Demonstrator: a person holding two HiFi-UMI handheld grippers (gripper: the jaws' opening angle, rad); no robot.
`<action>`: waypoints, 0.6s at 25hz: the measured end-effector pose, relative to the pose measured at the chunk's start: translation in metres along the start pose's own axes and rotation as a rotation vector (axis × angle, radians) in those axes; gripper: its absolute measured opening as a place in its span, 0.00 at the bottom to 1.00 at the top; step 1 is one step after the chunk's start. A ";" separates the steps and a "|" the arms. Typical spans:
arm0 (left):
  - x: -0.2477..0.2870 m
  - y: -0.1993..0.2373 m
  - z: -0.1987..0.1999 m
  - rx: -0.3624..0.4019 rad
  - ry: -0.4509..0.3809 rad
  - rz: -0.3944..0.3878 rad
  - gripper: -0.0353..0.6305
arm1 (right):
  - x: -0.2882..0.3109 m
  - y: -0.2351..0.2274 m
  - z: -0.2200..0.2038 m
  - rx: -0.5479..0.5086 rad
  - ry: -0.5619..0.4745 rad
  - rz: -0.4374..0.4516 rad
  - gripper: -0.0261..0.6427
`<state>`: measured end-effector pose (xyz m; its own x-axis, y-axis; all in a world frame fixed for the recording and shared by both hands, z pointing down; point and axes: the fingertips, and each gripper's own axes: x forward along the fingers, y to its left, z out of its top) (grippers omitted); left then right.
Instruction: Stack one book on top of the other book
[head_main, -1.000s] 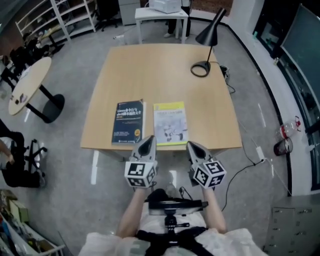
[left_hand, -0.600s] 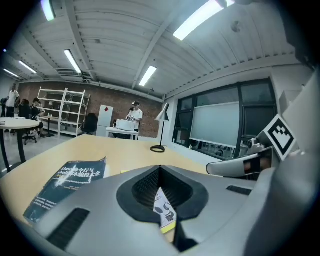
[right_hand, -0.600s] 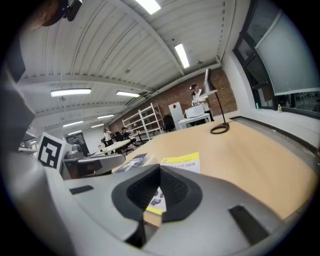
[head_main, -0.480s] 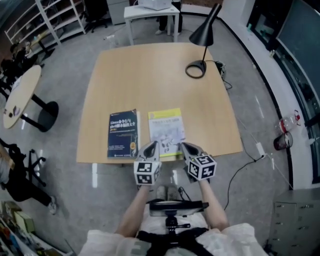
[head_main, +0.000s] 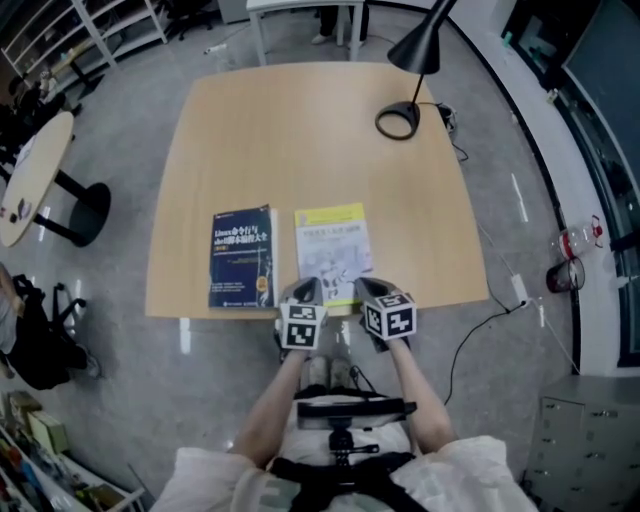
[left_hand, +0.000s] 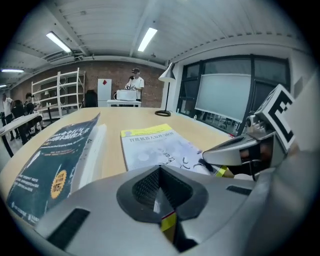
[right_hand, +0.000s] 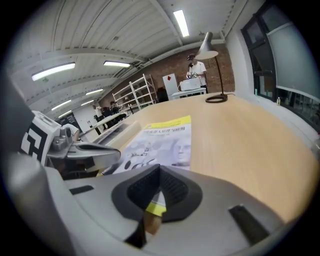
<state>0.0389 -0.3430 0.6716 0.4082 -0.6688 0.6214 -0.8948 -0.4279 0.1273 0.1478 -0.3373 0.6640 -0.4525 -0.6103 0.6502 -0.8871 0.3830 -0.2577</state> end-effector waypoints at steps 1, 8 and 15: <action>0.003 -0.001 -0.003 0.000 0.023 -0.007 0.05 | 0.004 0.000 -0.002 -0.011 0.012 0.000 0.04; 0.009 -0.004 -0.009 0.014 0.073 -0.023 0.05 | 0.008 -0.003 -0.005 -0.048 0.058 -0.009 0.04; 0.007 -0.004 -0.013 0.018 0.077 -0.032 0.05 | 0.008 -0.001 -0.009 -0.053 0.089 -0.022 0.04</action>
<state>0.0432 -0.3382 0.6859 0.4206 -0.6060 0.6751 -0.8780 -0.4593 0.1347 0.1455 -0.3362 0.6763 -0.4206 -0.5562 0.7168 -0.8896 0.4079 -0.2055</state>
